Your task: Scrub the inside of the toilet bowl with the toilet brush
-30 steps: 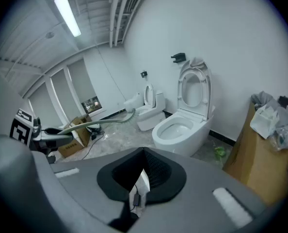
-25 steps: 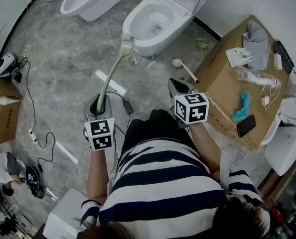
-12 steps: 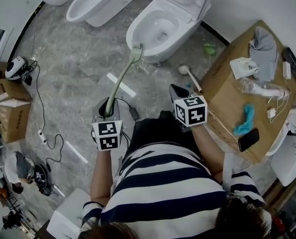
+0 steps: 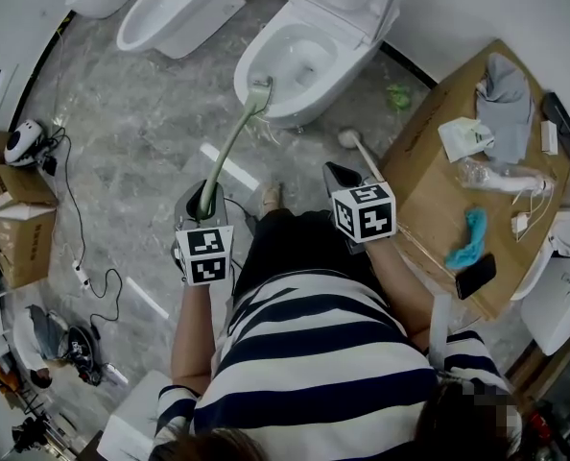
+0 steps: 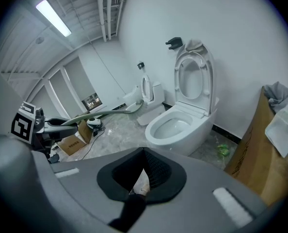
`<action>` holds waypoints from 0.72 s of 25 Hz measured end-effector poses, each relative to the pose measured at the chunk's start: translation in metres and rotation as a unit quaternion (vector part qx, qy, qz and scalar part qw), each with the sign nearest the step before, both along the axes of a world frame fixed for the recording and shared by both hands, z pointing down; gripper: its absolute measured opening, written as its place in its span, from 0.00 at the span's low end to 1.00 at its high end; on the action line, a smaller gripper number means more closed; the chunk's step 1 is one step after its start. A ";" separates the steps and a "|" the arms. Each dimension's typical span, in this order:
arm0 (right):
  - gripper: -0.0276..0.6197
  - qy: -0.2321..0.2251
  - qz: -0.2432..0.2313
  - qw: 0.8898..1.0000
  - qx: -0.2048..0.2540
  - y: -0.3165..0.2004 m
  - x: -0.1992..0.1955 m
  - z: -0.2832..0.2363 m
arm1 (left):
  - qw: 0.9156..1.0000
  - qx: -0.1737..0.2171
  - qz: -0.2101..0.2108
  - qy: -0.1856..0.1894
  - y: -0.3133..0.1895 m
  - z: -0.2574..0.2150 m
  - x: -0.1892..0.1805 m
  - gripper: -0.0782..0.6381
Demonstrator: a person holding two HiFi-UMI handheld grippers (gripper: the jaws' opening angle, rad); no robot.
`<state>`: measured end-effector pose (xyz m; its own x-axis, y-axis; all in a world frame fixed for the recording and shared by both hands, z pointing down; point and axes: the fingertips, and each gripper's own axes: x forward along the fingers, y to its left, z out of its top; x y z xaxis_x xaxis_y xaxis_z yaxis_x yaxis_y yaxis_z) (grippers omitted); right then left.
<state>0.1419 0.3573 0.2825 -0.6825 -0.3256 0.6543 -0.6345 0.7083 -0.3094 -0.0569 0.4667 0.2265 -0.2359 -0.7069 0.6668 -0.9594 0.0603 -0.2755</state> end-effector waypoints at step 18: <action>0.04 0.048 0.063 0.996 -0.034 -0.092 -0.125 0.025 | 0.994 -0.039 0.102 0.026 -0.118 0.030 -0.123 0.11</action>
<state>0.0165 0.2650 0.3073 -0.5725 -0.3571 0.7381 -0.7458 0.6007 -0.2879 -0.1797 0.3483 0.2567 -0.0561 -0.6827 0.7285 -0.9626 -0.1567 -0.2209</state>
